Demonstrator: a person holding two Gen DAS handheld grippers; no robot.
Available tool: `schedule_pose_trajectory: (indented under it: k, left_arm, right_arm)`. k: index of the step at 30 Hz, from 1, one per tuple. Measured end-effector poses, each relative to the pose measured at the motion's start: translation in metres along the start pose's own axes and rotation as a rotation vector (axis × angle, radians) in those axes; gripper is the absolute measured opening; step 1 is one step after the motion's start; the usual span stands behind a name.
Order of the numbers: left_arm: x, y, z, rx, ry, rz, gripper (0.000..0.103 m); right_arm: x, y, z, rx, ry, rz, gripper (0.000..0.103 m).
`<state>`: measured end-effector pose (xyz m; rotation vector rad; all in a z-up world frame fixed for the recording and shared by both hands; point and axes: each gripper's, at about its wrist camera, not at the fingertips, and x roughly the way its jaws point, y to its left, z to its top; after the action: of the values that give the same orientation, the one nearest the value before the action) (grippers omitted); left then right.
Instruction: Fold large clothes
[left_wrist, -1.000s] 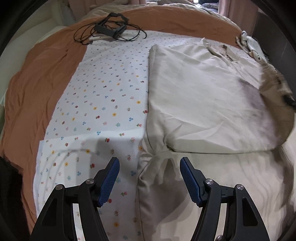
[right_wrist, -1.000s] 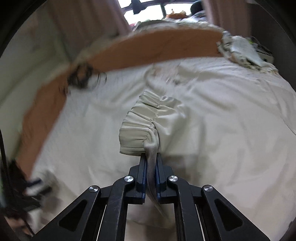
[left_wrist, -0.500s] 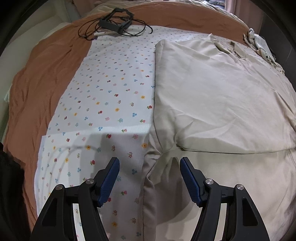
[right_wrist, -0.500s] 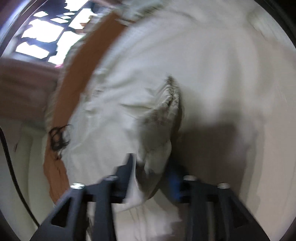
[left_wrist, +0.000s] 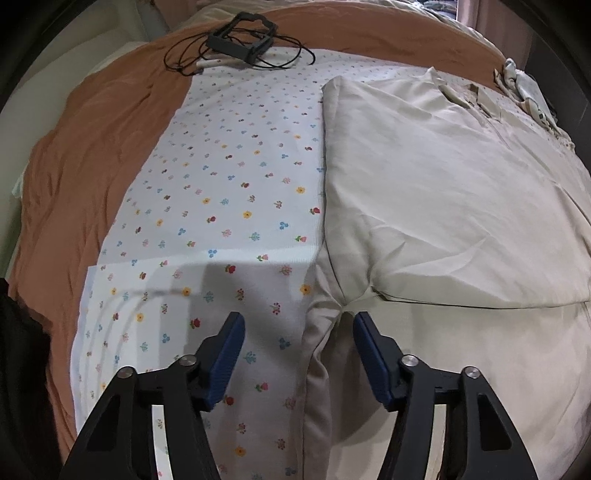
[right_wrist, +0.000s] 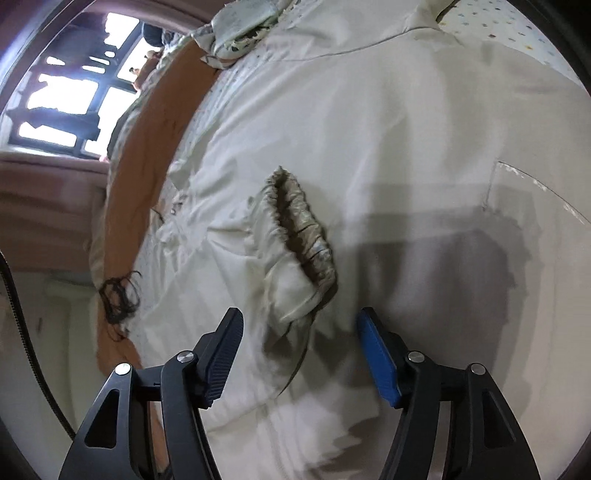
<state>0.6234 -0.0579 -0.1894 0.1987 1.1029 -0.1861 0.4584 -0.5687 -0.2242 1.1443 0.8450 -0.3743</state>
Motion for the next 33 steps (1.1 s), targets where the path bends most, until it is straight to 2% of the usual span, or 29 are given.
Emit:
schedule_pose_trajectory:
  k: [3,5,6,8,10,16,21,33]
  left_arm:
    - [0.004,-0.003,0.002,0.002,0.004,-0.014,0.055]
    - [0.009,-0.005,0.005,0.004,0.011,-0.023,0.05]
    - [0.011,-0.005,0.007,0.005,0.007,-0.021,0.047]
    - [0.012,-0.004,0.008,0.002,-0.002,-0.016,0.044]
    - [0.014,0.003,0.009,-0.014,-0.008,-0.018,0.041]
    - [0.017,0.031,0.006,-0.105,-0.013,-0.064,0.041]
    - [0.014,0.035,0.0,-0.112,-0.016,-0.074,0.041]
    - [0.009,0.031,-0.003,-0.079,-0.015,-0.039,0.041]
  right_arm:
    - [0.007,-0.009,0.008,0.027,-0.02,0.017,0.063]
    - [0.009,-0.002,0.012,-0.019,-0.045,0.004,0.048]
    - [0.014,0.004,0.014,-0.049,-0.047,-0.004,0.034]
    - [0.02,0.009,0.018,-0.064,-0.049,0.009,0.029]
    - [0.029,0.017,0.021,-0.089,-0.037,0.028,0.017]
    - [0.053,0.05,0.022,-0.234,0.002,0.069,0.016]
    - [0.067,0.065,0.02,-0.317,0.029,0.088,0.016]
    - [0.066,0.05,0.046,-0.284,0.025,0.107,0.016]
